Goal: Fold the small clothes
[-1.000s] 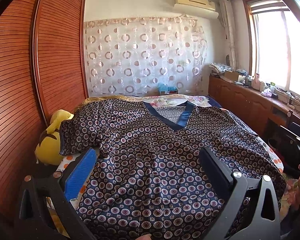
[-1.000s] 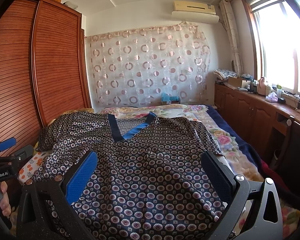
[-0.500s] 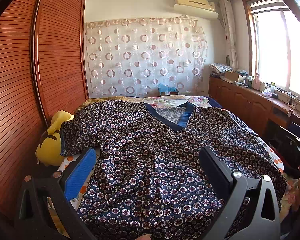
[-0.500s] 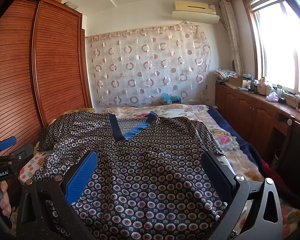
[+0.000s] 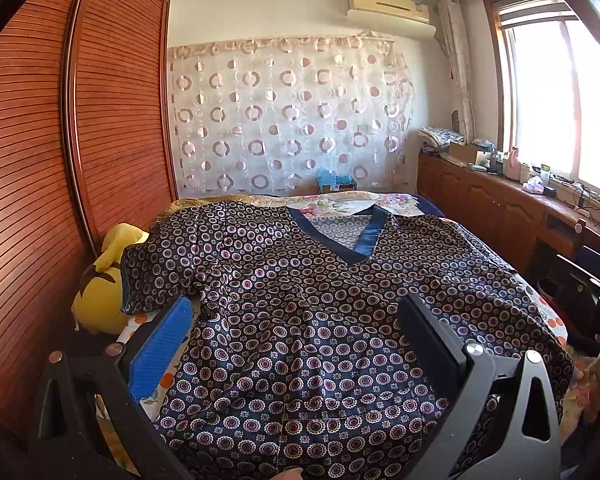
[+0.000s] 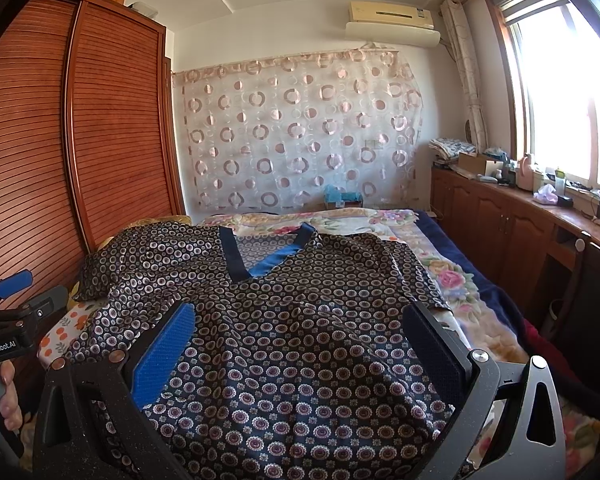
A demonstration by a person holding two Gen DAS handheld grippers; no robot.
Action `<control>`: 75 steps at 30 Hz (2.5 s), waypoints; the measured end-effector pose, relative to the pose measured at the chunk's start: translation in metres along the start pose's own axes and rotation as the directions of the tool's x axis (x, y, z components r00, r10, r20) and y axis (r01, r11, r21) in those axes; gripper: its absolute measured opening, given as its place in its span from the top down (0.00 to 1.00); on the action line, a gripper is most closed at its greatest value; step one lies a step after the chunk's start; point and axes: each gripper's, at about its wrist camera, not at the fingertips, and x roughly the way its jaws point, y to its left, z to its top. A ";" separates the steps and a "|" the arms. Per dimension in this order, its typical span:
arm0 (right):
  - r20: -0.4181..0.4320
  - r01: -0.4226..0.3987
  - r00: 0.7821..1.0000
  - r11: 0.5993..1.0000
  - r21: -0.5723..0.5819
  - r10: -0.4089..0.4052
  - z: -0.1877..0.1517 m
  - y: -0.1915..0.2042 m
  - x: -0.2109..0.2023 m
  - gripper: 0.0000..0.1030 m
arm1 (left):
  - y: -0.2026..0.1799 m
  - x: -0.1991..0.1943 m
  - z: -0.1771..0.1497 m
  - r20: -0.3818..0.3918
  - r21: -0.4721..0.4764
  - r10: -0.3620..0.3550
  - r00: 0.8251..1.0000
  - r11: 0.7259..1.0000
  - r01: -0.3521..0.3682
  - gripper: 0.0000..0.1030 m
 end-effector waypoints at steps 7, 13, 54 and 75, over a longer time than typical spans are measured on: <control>0.002 -0.003 1.000 1.000 -0.002 0.003 0.001 0.001 0.001 0.00 | 0.000 -0.001 0.001 0.004 0.001 0.000 1.000 1.000 0.000 0.00; 0.004 -0.005 1.000 1.000 -0.007 0.005 0.001 0.002 0.001 0.00 | 0.000 -0.003 0.005 0.009 0.002 0.001 1.000 1.000 -0.001 0.00; -0.156 -0.203 0.971 0.967 -0.151 0.179 0.004 0.049 0.121 0.00 | 0.104 0.086 -0.037 -0.233 -0.069 0.013 0.972 0.997 -0.030 0.00; -0.367 -0.388 0.882 0.897 -0.212 0.295 0.030 0.082 0.207 0.00 | 0.230 0.151 -0.019 -0.291 -0.141 0.044 0.956 0.986 -0.089 0.07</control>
